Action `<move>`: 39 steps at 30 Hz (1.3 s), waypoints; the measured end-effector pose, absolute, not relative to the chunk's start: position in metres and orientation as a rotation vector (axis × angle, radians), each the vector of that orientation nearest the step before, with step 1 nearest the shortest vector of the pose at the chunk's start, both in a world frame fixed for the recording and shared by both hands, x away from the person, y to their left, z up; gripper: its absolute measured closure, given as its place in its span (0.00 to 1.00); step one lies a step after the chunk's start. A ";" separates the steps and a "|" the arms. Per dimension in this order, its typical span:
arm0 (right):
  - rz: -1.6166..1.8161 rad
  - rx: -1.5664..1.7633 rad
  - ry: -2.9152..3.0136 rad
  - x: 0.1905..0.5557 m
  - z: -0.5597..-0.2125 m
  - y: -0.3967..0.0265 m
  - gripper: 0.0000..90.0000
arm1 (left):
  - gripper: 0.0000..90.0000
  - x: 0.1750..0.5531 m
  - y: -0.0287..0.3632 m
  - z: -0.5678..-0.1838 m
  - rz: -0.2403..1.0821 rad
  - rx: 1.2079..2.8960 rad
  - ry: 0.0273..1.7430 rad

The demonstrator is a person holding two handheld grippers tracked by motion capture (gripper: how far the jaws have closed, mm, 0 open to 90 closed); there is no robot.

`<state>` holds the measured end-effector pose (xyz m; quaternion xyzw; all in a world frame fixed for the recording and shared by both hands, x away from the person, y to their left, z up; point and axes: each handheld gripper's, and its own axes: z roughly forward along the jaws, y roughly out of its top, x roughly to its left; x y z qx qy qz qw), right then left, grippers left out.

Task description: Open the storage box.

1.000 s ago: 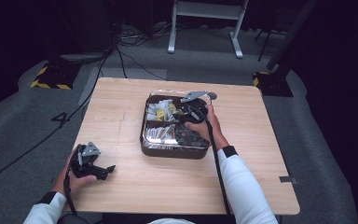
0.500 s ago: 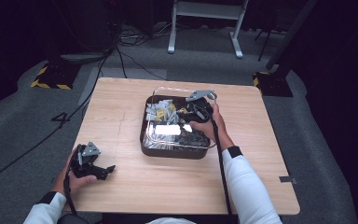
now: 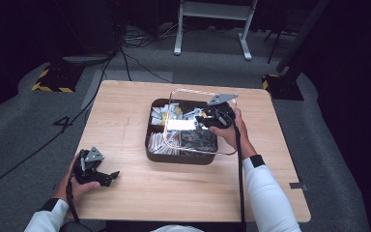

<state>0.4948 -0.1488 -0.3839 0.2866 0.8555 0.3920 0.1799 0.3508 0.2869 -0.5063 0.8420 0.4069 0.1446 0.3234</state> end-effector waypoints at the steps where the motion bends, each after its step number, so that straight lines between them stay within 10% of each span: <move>1: 1.106 0.815 2.414 0.494 -0.383 -0.152 0.66 | 0.01 0.351 0.287 -0.506 0.380 2.209 1.068; 39: 1.101 0.906 2.338 0.467 -0.382 -0.238 0.66 | 0.00 0.351 0.287 -0.506 0.378 2.212 1.062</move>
